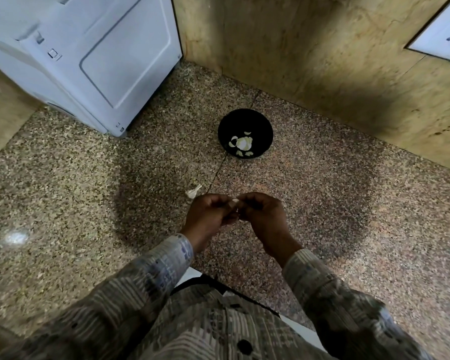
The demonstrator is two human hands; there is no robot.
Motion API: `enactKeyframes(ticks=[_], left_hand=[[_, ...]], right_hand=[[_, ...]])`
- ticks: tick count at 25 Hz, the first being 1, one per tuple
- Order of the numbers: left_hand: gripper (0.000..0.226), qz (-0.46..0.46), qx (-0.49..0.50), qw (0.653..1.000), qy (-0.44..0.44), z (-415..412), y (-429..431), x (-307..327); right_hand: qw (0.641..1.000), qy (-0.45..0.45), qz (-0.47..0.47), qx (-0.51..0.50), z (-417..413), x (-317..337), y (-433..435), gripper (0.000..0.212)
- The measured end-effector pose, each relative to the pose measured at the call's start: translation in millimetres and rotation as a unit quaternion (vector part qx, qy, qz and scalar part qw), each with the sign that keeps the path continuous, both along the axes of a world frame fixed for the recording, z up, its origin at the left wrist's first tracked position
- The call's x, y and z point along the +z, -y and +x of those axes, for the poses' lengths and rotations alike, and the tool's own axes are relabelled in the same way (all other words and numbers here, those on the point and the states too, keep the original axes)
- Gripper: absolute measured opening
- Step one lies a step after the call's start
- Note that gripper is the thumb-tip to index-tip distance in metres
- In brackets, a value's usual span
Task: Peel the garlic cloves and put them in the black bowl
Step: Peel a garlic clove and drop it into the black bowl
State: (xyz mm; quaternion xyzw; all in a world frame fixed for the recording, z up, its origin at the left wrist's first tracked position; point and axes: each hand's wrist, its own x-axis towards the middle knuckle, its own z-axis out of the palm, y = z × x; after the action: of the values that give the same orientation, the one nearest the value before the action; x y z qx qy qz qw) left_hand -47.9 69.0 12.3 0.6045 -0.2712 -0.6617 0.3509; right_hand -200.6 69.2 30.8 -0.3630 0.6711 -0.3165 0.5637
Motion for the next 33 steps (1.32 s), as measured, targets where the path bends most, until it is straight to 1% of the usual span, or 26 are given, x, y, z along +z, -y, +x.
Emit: enactKeyframes(ticks=[2,4,6,8,9,11,13,15,16,17,18,19,20,21,22,23,24,25,27,31,33], left_hand=[[0.006,-0.069,-0.011,0.997,0.044,3,-7,-3],[0.007,-0.151,-0.05,0.979,0.124,4,-12,-6],[0.012,-0.216,-0.07,0.954,0.197,3,-18,-3],[0.018,-0.266,-0.084,0.932,0.233,2,-19,-1],[0.018,-0.274,-0.087,0.93,0.23,2,-18,0],[0.018,-0.246,-0.068,0.95,0.178,0,-18,3],[0.017,-0.2,-0.027,0.975,0.091,-4,-19,5],[0.017,-0.165,0.001,0.986,0.029,-4,-21,5],[0.018,-0.151,0.007,0.988,0.009,-3,-21,4],[0.018,-0.14,0.008,0.99,0.001,-1,-22,2],[0.018,-0.131,0.005,0.991,0.001,-1,-22,1],[0.017,-0.123,0.003,0.992,0.007,-2,-23,0],[0.017,-0.109,0.005,0.994,0.004,-4,-24,2],[0.018,-0.089,0.013,0.996,-0.009,-7,-25,3],[0.018,-0.061,0.026,0.997,-0.036,-10,-26,5],[0.019,-0.032,0.038,0.997,-0.063,-11,-26,5],[0.019,-0.007,0.049,0.995,-0.086,-11,-26,5],[0.019,0.008,0.054,0.994,-0.097,-10,-25,3],[0.02,0.023,0.059,0.99,-0.122,-6,-26,-1],[0.028,0.055,0.072,0.98,-0.179,-4,-30,-12],[0.027,0.072,0.079,0.975,-0.196,-3,-31,-19]], right_hand=[[0.999,0.03,0.03,0.0,-2,8,1,0.008],[0.991,0.093,0.087,-0.034,-4,14,4,0.008],[0.974,0.16,0.151,-0.059,-7,17,9,0.011],[0.947,0.236,0.206,-0.075,-10,19,10,0.016],[0.931,0.275,0.226,-0.083,-11,20,10,0.019],[0.903,0.34,0.244,-0.1,-11,20,5,0.023],[0.889,0.371,0.244,-0.109,-9,20,1,0.026],[0.887,0.378,0.241,-0.113,-7,22,-1,0.026],[0.893,0.37,0.233,-0.109,-6,21,-2,0.026],[0.906,0.351,0.214,-0.096,-5,21,-3,0.025],[0.93,0.31,0.182,-0.074,-4,19,-5,0.025],[0.961,0.239,0.136,-0.042,-3,15,-8,0.024],[0.987,0.139,0.079,-0.002,-2,12,-11,0.021],[0.999,0.032,0.025,0.036,0,9,-13,0.018],[0.996,-0.06,-0.022,0.069,2,6,-15,0.016],[0.986,-0.123,-0.056,0.096,4,3,-15,0.015],[0.978,-0.155,-0.079,0.116,5,2,-15,0.014],[0.972,-0.168,-0.093,0.133,5,0,-15,0.015],[0.971,-0.164,-0.091,0.15,5,-5,-14,0.013],[0.981,-0.155,-0.037,0.112,5,-21,-11,0.01],[0.988,-0.131,-0.005,0.082,5,-28,-10,0.011]])
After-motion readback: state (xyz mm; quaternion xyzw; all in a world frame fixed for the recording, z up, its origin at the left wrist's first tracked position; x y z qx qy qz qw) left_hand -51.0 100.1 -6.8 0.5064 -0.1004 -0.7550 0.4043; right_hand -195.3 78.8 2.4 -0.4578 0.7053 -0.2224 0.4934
